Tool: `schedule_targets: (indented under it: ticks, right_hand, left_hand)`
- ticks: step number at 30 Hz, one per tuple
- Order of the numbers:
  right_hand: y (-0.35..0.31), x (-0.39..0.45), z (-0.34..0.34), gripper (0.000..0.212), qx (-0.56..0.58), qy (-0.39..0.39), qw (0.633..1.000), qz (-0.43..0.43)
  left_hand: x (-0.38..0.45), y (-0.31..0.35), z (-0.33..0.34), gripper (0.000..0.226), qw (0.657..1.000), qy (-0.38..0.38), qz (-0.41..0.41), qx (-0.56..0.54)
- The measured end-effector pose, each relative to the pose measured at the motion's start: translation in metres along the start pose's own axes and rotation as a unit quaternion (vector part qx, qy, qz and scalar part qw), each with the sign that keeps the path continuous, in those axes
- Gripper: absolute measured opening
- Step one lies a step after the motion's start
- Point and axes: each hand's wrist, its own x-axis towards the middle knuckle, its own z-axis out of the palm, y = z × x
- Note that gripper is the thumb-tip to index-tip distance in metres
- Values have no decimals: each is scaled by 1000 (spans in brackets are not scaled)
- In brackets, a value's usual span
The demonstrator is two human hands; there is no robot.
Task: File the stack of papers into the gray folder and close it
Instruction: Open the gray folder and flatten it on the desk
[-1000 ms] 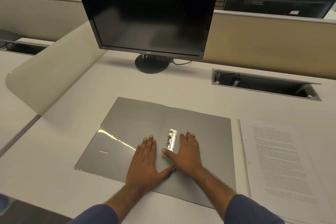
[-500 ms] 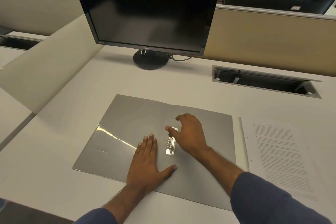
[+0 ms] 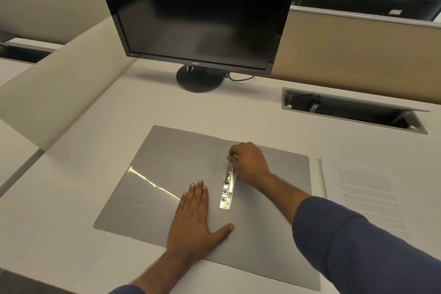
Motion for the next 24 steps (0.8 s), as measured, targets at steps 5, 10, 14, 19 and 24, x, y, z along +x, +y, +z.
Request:
schedule_targets:
  ticks: [5, 10, 14, 19, 24]
  right_hand:
    - [9, -9, 7, 31, -48, -16, 998, -43]
    - [13, -19, 6, 35, -15, -13, 999, -25]
    - [22, -37, 3, 42, 14, 21, 1000, -3]
    - [39, -76, 3, 44, 39, 57, 997, 31]
    - [58, -118, 1, 41, 69, 88, 992, 65]
  left_hand:
    - [0, 0, -1, 113, 1000, -4, 4, 0]
    - [0, 0, -1, 113, 1000, -11, 2, 13]
    - [1, 0, -2, 114, 1000, -17, 3, 18]
    - [0, 1, -4, 114, 1000, -15, 5, 24]
    - [2, 0, -5, 116, 999, -35, 2, 33]
